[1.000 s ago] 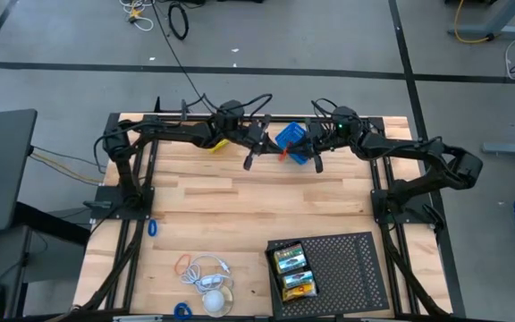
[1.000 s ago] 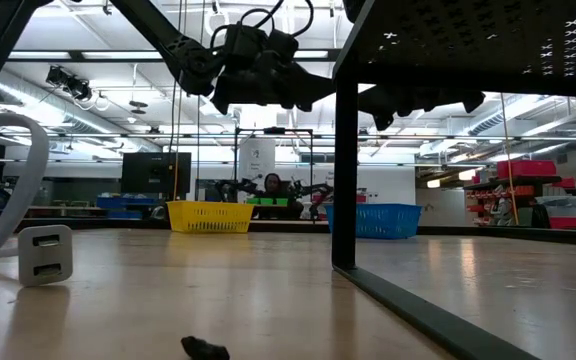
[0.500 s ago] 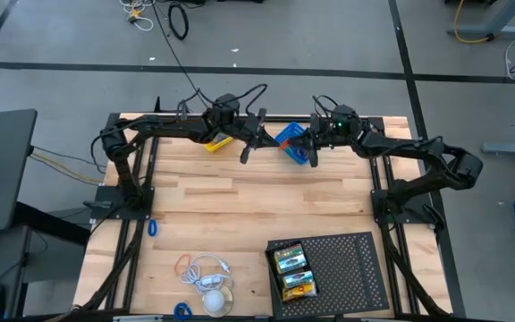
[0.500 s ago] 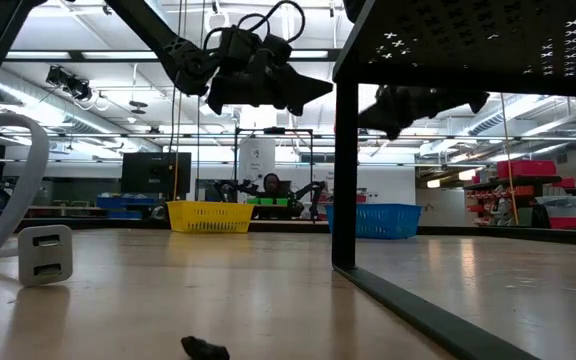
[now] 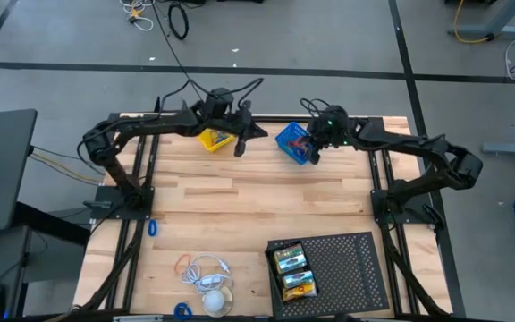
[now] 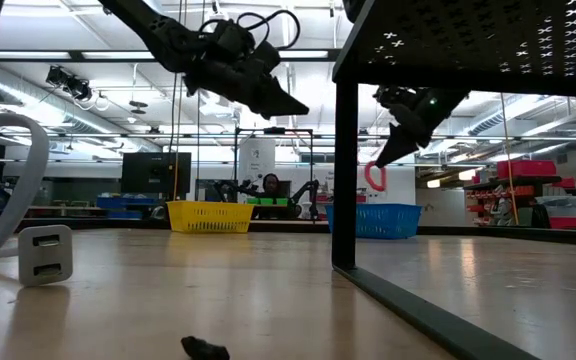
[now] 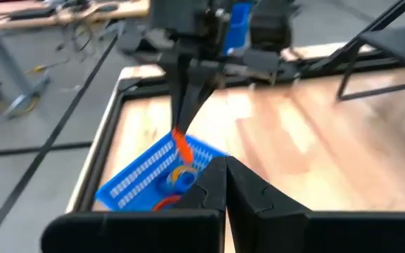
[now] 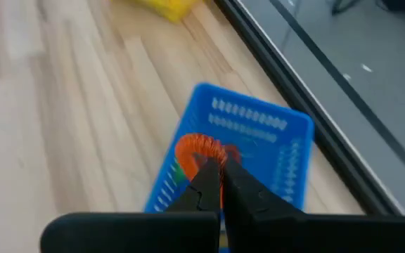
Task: Pick & Place Office Desk Supplies
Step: Put the orange spring keychain into the blue basket, then put the orange rubber band into the yellow basket
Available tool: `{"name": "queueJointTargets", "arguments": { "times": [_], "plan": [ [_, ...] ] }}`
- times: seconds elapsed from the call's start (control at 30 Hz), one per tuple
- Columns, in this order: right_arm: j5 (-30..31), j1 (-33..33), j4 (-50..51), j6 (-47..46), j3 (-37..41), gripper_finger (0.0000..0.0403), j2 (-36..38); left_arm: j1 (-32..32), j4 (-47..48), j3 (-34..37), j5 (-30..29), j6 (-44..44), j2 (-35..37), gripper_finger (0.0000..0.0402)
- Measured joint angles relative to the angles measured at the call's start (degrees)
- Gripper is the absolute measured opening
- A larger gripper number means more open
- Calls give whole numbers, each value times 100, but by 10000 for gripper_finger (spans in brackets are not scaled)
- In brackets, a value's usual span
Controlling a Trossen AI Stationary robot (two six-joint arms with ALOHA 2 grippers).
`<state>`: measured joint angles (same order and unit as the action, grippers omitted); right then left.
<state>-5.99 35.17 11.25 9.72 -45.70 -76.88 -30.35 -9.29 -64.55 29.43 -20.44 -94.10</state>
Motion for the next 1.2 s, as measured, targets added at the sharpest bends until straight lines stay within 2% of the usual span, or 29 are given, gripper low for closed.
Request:
{"name": "queueJointTargets", "arguments": {
  "times": [0.13, 0.47, 0.67, 0.9, 1.07, 1.13, 1.2],
  "plan": [
    [367, -8, 616, 210, -229, 0, 2, 7, 391, 0, -353, -55, 162, 2],
    [400, 153, 609, 305, -196, 7, -303, 190, 1041, 0, -875, -204, 251, 2],
    [380, 138, 467, 368, -196, 76, -378, 229, 1317, 0, -1232, -271, 251, 2],
    [380, 140, 393, 423, -196, 172, -378, 223, 1393, 0, -1296, -302, 254, 2],
    [335, 138, 104, 430, -194, 205, -378, 271, 1573, 4, -1324, -324, 583, 2],
    [-20, 140, -115, 439, -194, 206, -378, 366, 1764, 4, -1452, -324, 848, 2],
    [-670, 140, -408, 497, -191, 207, -360, 514, 2177, 4, -1642, -330, 1166, 2]
  ]
}}
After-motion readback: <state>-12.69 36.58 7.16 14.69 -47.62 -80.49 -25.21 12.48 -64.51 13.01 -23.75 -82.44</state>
